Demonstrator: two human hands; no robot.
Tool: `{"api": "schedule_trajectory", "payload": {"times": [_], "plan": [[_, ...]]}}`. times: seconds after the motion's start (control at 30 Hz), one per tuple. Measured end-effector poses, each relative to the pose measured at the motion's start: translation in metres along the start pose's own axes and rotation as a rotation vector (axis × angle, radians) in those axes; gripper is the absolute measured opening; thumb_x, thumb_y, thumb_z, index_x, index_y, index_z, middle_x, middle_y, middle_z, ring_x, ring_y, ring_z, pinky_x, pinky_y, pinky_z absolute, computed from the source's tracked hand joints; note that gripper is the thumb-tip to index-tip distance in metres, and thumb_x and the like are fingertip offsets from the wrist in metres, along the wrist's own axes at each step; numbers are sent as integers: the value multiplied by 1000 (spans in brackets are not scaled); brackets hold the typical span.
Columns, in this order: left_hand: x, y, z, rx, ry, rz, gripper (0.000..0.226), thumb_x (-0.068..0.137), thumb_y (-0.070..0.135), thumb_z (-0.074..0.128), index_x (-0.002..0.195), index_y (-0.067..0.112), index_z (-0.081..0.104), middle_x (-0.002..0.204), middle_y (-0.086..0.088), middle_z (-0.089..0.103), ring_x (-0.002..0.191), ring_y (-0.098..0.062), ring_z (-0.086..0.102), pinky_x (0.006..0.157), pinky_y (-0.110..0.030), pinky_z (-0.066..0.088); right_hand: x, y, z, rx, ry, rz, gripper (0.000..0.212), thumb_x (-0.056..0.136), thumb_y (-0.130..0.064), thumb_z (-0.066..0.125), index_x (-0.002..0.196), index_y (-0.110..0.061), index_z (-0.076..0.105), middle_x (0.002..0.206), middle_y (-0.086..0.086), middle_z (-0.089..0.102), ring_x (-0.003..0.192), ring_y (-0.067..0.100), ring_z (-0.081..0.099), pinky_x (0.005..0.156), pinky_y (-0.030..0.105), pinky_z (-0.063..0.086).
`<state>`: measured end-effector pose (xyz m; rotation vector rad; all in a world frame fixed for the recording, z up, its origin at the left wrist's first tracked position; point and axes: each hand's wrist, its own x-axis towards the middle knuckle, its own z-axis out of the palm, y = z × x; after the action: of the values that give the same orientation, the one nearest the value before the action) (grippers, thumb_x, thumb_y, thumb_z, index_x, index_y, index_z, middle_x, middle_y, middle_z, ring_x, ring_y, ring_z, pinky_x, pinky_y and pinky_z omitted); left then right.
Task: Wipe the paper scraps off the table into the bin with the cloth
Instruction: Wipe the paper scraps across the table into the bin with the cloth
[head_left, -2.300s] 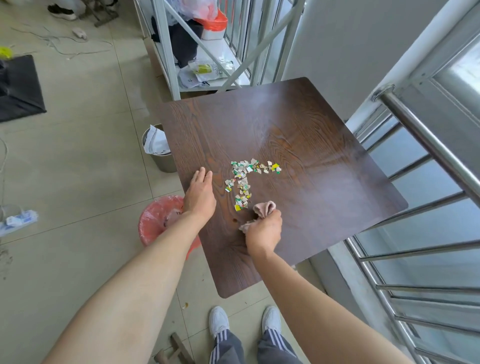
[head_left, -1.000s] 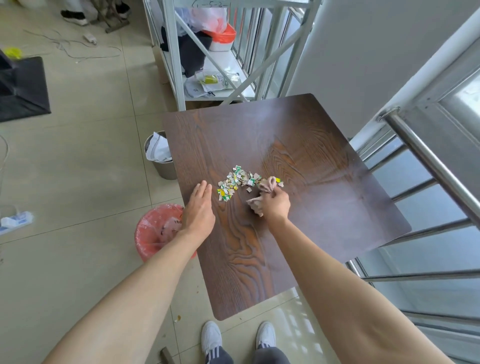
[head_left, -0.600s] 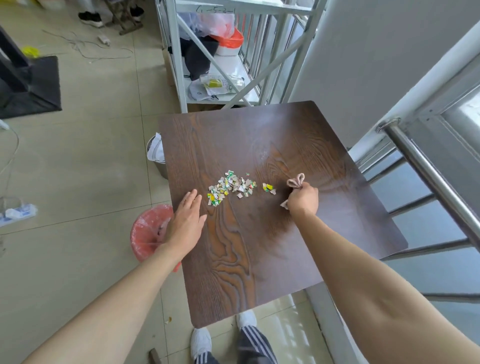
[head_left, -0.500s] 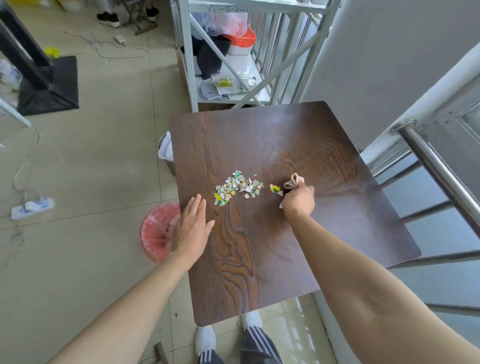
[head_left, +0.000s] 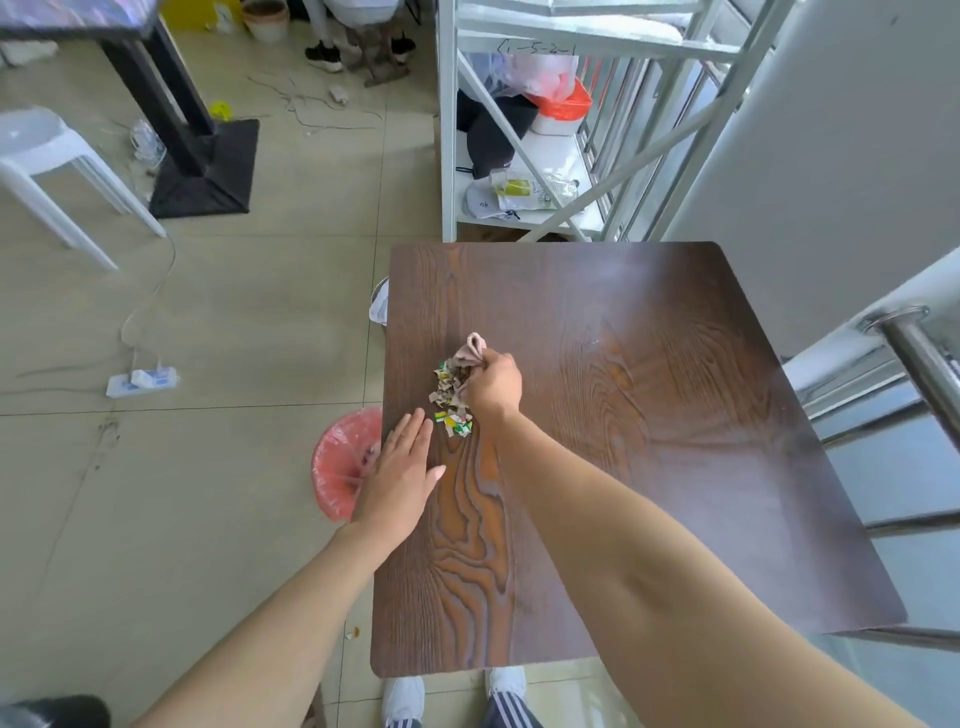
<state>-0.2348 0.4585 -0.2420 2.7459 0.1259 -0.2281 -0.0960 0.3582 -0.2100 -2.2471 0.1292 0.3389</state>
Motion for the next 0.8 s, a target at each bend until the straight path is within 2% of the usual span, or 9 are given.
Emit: {"api": "schedule_trajectory", "payload": {"times": [0.1,0.2,0.23,0.3,0.4,0.5,0.57,0.7,0.8], "plan": [[-1,2,-2,-25,4,-5,65,98,35,40,151,12,11,162,-1,3,150,-14,2,123,-38,16,9,8,-18,-28,-10,-92,32,90,-2,38,106,-3,66,105,24,62,92,37,60,74,32,42],[-3,5,-2,-19,33,-24,64,98,34,41,151,12,13,162,-1,6,149,-14,4,123,-35,15,26,21,-46,-35,80,-58,21,89,-5,40,86,-8,60,93,19,58,80,29,54,69,29,36],[-5,6,-1,-20,45,-41,63,98,34,41,151,12,14,162,-1,7,149,-14,4,123,-36,15,33,25,-54,-53,116,-36,20,89,-5,40,86,-9,60,94,19,58,82,30,56,69,29,35],[-9,8,2,-20,70,-69,61,99,32,41,150,11,17,162,-1,10,149,-14,7,123,-38,17,47,31,-65,-94,150,15,26,89,-4,41,99,-5,65,104,22,61,92,36,61,70,28,36],[-14,11,5,-25,100,-83,58,99,31,41,150,11,20,161,-1,14,149,-14,9,122,-39,19,59,27,-59,-112,86,45,37,86,2,43,110,-10,67,116,18,63,101,35,63,74,25,38],[-14,12,8,-27,120,-84,58,99,31,41,150,11,19,161,-1,13,149,-13,9,123,-37,18,61,14,-37,-197,13,-39,43,89,1,39,121,-15,63,129,18,54,107,34,60,85,27,43],[-14,11,8,-22,125,-75,59,99,31,40,150,11,18,161,-1,12,149,-13,7,123,-36,15,58,5,-21,-253,-58,-133,44,92,-1,36,125,-16,61,133,20,50,111,35,58,85,26,42],[-13,10,8,-22,135,-52,58,99,30,42,149,9,20,161,-3,14,149,-14,9,123,-31,11,50,-8,1,-398,-194,-365,47,89,4,39,123,-18,63,115,19,53,103,36,58,79,35,47],[-12,9,7,-39,141,-49,58,98,29,44,149,8,23,160,-3,16,149,-14,12,123,-30,12,47,-13,-1,-468,-300,-524,38,91,1,42,119,-12,65,106,18,56,100,35,57,78,39,47]]}}
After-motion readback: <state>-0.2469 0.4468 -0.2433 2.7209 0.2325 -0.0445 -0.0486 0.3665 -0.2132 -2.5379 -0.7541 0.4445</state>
